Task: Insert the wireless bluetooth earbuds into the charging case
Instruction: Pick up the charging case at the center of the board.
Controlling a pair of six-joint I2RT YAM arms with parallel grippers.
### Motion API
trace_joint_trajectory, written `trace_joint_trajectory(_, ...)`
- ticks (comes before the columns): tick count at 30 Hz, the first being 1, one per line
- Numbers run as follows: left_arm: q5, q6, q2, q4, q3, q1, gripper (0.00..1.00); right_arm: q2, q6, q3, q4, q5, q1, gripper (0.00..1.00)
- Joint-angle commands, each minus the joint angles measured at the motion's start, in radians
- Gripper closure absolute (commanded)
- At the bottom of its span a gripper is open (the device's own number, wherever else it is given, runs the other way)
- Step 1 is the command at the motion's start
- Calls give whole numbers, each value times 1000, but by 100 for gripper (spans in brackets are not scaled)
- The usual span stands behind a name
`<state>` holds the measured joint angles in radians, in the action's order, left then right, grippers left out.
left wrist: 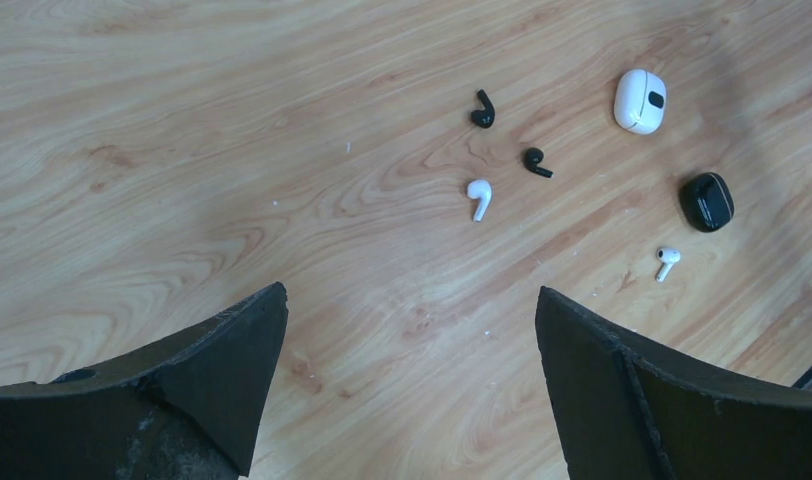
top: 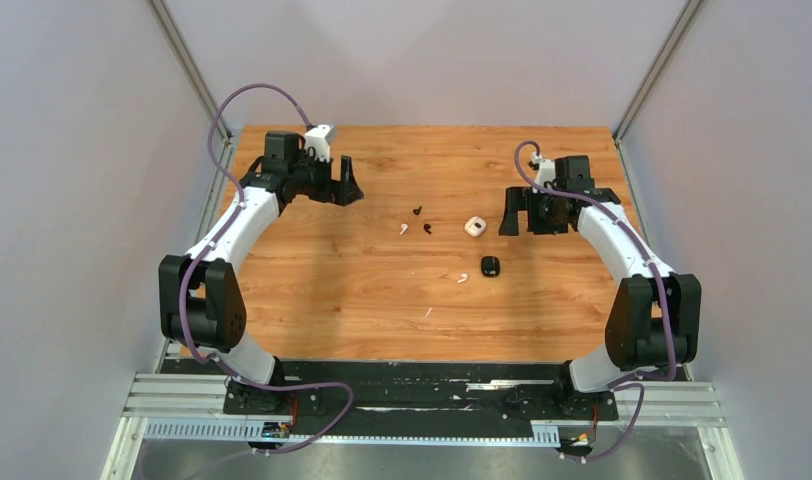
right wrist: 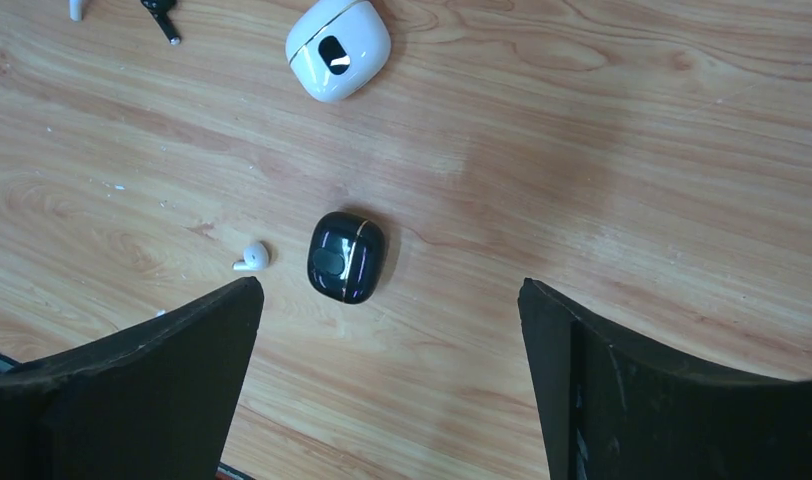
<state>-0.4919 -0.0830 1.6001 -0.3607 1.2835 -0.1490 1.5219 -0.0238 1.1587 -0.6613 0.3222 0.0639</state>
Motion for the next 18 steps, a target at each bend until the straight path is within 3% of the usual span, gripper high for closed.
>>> trace_joint_trajectory(1, -26, 24, -28, -9, 23, 2, 0, 6, -6, -1, 3, 74, 0, 0)
trace_joint_trajectory(4, -34, 22, -35, -27, 29, 2, 0, 9, -19, 13, -46, 143, 7, 5)
trace_joint_trajectory(13, 88, 72, -50, -100, 55, 2, 0, 75, 164, -63, -69, 2, 126, 24)
trace_joint_trajectory(18, 109, 66, -64, -104, 47, 2, 0, 125, 197, -59, -50, -55, 165, 25)
